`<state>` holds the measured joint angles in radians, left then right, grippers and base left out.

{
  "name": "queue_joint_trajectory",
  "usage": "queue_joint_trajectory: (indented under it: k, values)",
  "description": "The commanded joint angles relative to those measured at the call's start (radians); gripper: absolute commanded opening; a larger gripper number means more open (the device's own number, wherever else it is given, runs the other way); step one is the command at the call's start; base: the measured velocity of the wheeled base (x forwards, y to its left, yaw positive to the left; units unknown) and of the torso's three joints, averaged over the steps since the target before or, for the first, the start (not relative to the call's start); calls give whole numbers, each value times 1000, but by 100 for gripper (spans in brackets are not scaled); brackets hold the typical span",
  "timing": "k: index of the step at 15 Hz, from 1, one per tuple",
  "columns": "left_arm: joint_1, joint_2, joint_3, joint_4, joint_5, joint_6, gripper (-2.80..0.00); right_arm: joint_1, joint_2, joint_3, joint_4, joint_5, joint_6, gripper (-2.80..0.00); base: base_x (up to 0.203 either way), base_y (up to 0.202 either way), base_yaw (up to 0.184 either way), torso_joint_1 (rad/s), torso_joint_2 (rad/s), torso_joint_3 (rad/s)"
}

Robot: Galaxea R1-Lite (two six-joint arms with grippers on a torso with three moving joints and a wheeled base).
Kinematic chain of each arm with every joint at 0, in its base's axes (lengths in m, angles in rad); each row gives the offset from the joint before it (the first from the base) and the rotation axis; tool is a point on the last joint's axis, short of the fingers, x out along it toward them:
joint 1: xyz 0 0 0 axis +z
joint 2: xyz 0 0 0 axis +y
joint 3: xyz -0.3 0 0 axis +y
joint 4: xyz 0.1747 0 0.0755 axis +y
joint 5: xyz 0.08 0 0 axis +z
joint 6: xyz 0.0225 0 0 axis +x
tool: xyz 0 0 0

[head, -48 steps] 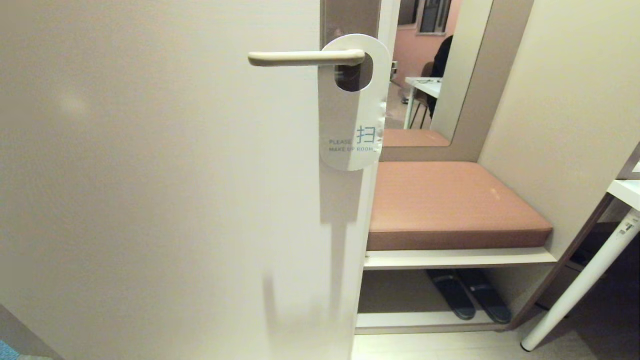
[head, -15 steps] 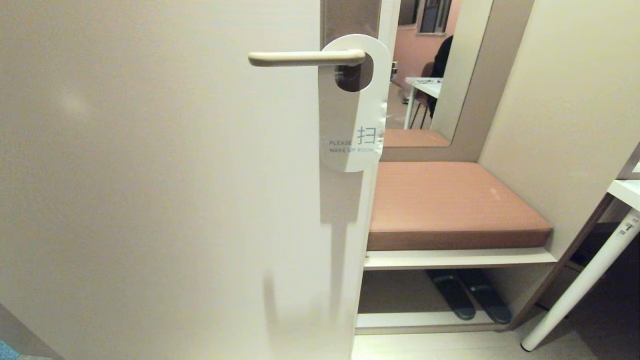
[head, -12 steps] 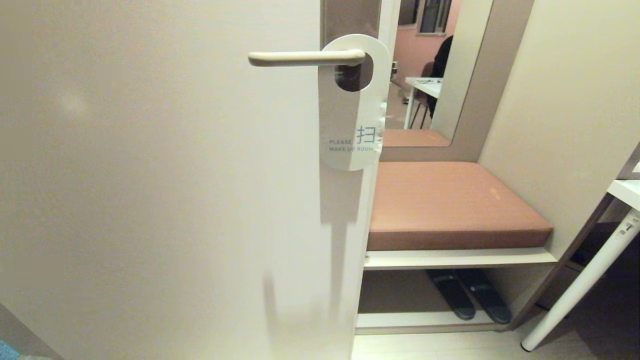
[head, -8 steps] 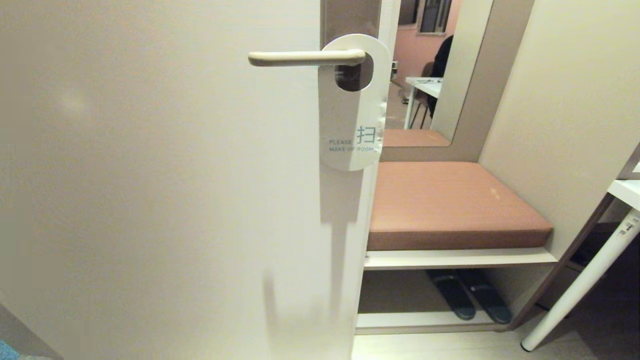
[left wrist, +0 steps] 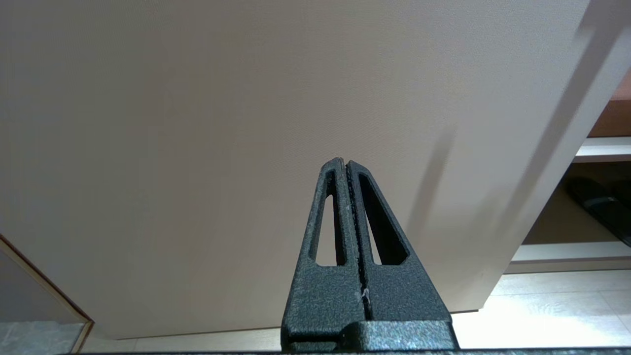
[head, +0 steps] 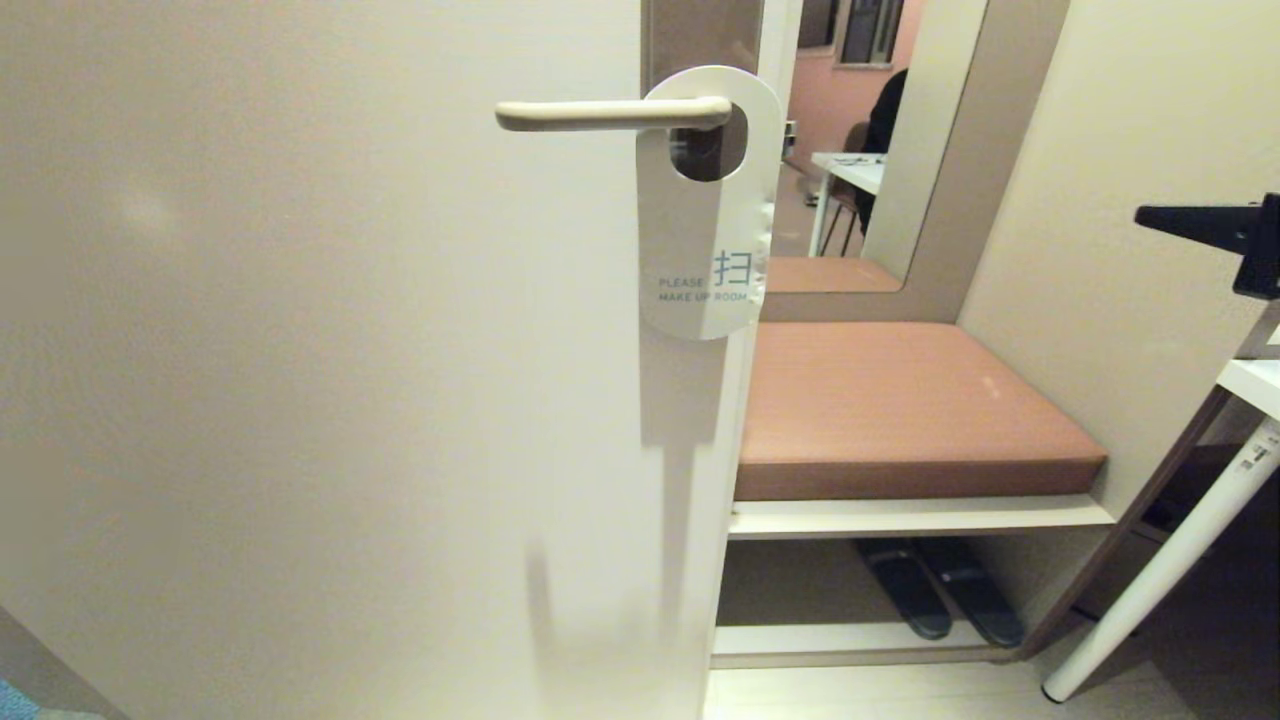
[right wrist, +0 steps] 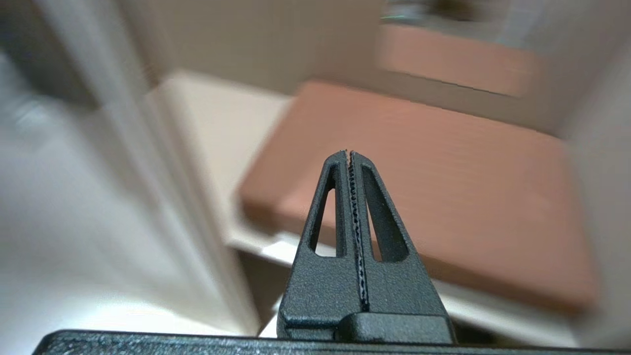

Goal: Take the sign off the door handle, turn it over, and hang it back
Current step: Take down the sign

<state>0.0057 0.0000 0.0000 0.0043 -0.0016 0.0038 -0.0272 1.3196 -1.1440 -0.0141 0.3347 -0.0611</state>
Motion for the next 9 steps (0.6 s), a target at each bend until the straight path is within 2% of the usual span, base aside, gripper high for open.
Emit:
queue_joint_trajectory:
  k: [1, 3, 6, 7, 9]
  values:
    - [0, 0, 0, 0, 0, 1, -280, 1, 52, 1, -1, 217, -40, -280, 0, 0, 0, 0, 0, 0]
    - [0, 0, 0, 0, 0, 1, -280, 2, 60, 17, -4, 443, -59, -280, 0, 0, 0, 0, 0, 0]
    - [0, 0, 0, 0, 0, 1, -280, 18, 126, 34, -119, 706, -82, -280, 0, 0, 0, 0, 0, 0]
    - [0, 0, 0, 0, 0, 1, -280, 49, 148, 40, -162, 758, -84, -280, 0, 0, 0, 0, 0, 0]
    - [0, 0, 0, 0, 0, 1, -280, 120, 191, 46, -258, 785, -84, -280, 0, 0, 0, 0, 0, 0]
